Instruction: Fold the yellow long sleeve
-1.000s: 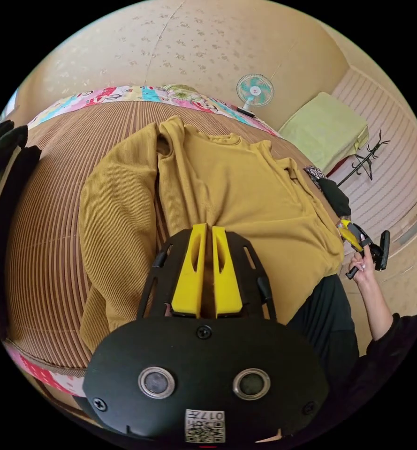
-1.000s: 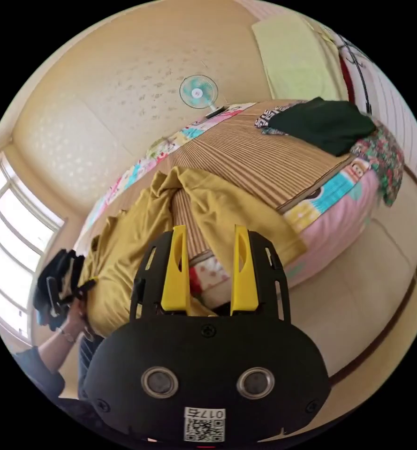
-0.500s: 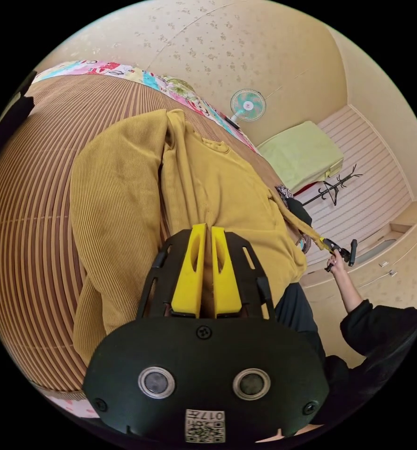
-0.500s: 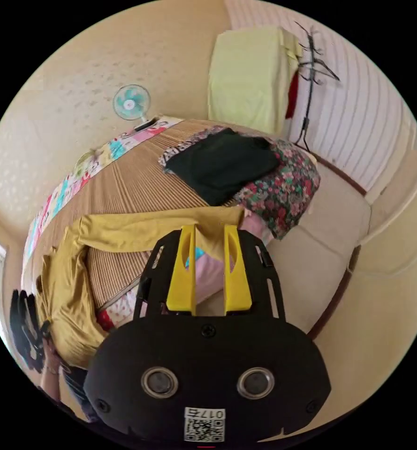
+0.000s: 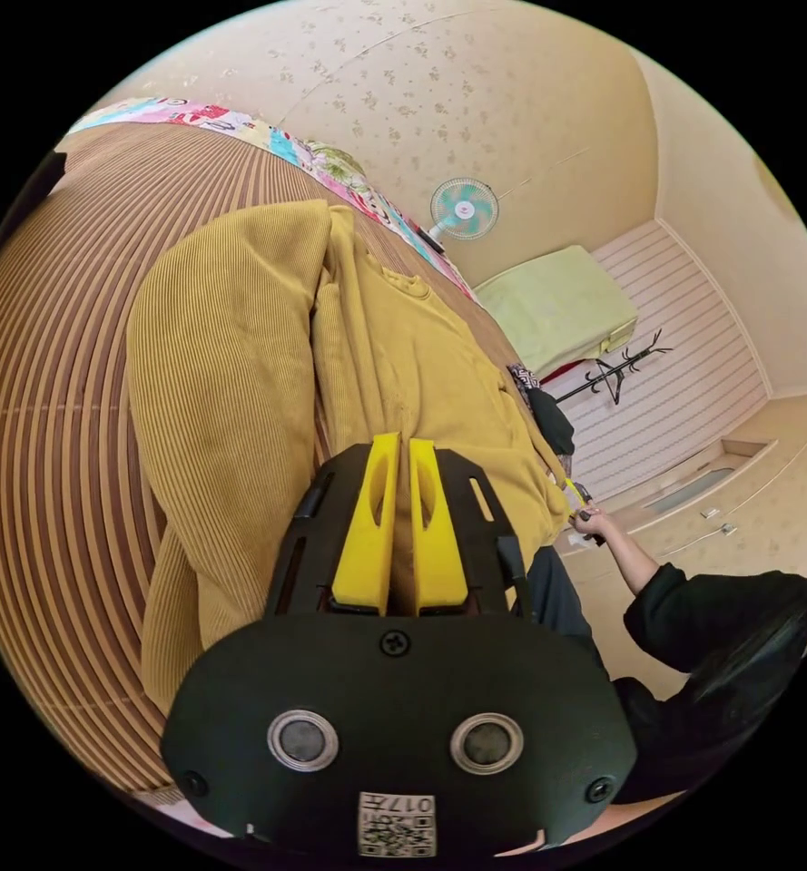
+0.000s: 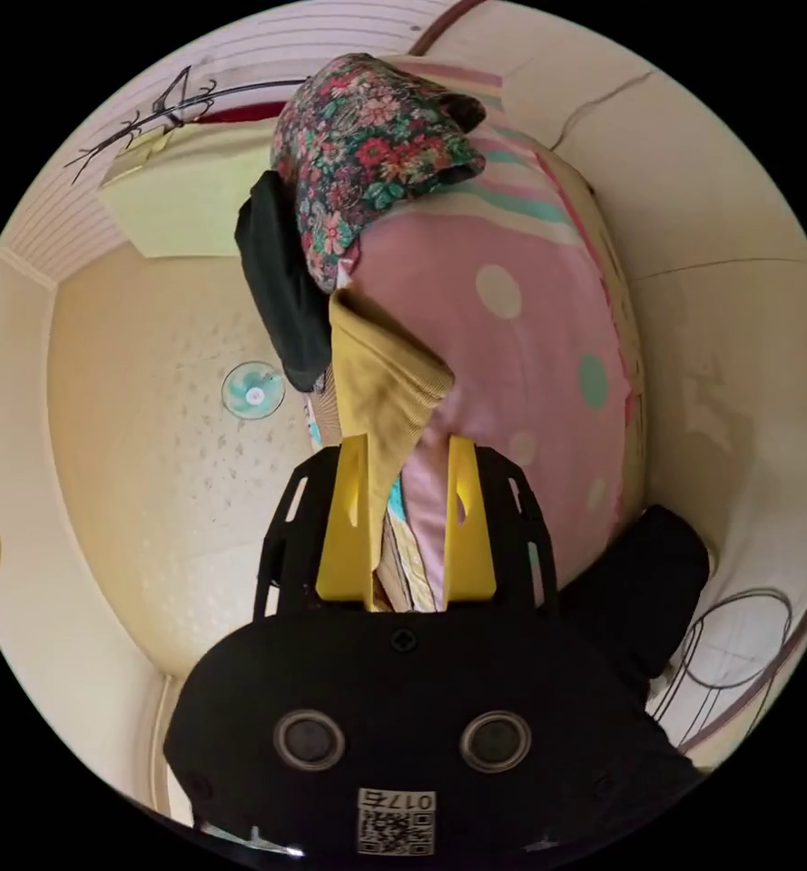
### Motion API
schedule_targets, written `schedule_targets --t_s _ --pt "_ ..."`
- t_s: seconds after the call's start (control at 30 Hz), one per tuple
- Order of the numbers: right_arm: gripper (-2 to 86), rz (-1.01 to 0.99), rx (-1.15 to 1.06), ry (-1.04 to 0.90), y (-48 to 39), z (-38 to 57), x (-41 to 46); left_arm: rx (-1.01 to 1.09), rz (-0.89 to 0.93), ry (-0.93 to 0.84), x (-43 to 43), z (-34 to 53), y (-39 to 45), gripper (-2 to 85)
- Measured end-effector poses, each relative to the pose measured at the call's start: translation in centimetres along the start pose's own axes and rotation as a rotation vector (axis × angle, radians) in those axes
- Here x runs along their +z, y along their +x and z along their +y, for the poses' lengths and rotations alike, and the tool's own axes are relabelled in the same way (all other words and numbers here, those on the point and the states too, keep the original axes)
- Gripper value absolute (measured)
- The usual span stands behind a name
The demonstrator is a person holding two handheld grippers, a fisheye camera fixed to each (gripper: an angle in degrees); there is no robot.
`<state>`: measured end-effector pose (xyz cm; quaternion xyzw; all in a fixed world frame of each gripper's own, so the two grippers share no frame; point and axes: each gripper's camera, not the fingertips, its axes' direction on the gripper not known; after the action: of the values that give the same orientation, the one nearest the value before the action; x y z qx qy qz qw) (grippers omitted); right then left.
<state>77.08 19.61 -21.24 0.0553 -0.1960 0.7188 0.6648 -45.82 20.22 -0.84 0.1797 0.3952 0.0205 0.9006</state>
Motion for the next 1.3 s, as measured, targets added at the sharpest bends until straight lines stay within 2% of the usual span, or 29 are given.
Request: schedule_targets --t_s 0.07,0.17,0.3,0.37,0.43,0.5,0.57,0.63,0.67,0.73,0.8,0.9,0.97,1.03,1.1,1.13,1.17,1.3 --pt "4.9 -0.124 -0.195 0.138 -5.4 1.1 -2.0 -0.003 0.020 -0.002 -0.2 -0.3 0.3 0.2" --pt "3.7 -0.114 -0.478 0.179 -15.3 5.4 -1.1 0.001 0.024 -0.003 -0.3 -0.6 1.3 0.1" --pt "3.3 -0.322 -0.811 0.074 -24.8 17.4 4.1 -0.001 0.036 -0.004 -0.2 -1.2 2.5 0.0" --pt "3.3 -0.459 -1.012 -0.092 -27.3 27.7 10.0 0.000 0.029 -0.004 -0.2 -1.4 3.1 0.0" --pt "3.3 -0.503 -1.107 -0.255 -26.2 35.3 16.1 -0.001 0.034 -0.004 -0.1 -1.6 3.6 0.1" --pt "3.4 -0.462 -1.104 -0.431 -22.1 42.2 22.9 -0.001 0.044 -0.002 0.1 -1.9 4.3 0.2" --pt "3.8 -0.214 -1.100 -0.716 -13.2 50.9 32.7 -0.001 0.045 -0.002 0.3 -2.0 4.8 0.3" --pt "4.3 0.003 -1.095 -0.969 -6.0 56.3 38.0 -0.002 0.048 -0.002 0.5 -2.2 5.2 0.3" --pt "4.9 0.028 -1.110 -1.071 -2.8 58.7 38.7 -0.004 0.052 -0.001 0.7 -2.4 5.5 0.3" --pt "6.6 -0.003 -1.180 -1.109 -1.1 60.6 37.3 -0.005 0.065 -0.002 1.0 -2.6 5.8 0.2" --pt "8.7 -0.030 -1.282 -1.115 -1.4 61.2 34.4 -0.001 0.077 -0.002 1.5 -2.8 6.3 0.0" --pt "10.8 0.045 -1.530 -0.942 -2.3 60.1 27.8 0.001 0.074 -0.005 2.3 -3.1 7.0 -0.1" --pt "11.0 0.315 -1.677 -0.641 -0.8 57.5 23.8 0.000 0.079 -0.007 2.8 -3.4 7.3 -0.2" --pt "11.0 0.550 -1.673 -0.460 2.1 55.0 23.3 0.000 0.082 -0.007 3.3 -3.6 7.6 -0.2" --pt "11.4 0.684 -1.660 -0.569 6.7 53.2 25.5 0.003 0.077 -0.006 4.0 -3.8 8.2 -0.1" --pt "11.8 0.557 -1.662 -0.516 8.5 52.5 24.8 0.003 0.076 -0.006 4.2 -3.9 8.3 -0.1" --pt "11.9 0.516 -1.655 -0.494 9.7 52.4 24.5 0.003 0.075 -0.006 4.6 -4.0 8.6 0.0" --pt "11.9 0.541 -1.664 -0.488 10.8 53.2 25.4 0.006 0.065 -0.004 5.9 -4.5 9.6 0.3"
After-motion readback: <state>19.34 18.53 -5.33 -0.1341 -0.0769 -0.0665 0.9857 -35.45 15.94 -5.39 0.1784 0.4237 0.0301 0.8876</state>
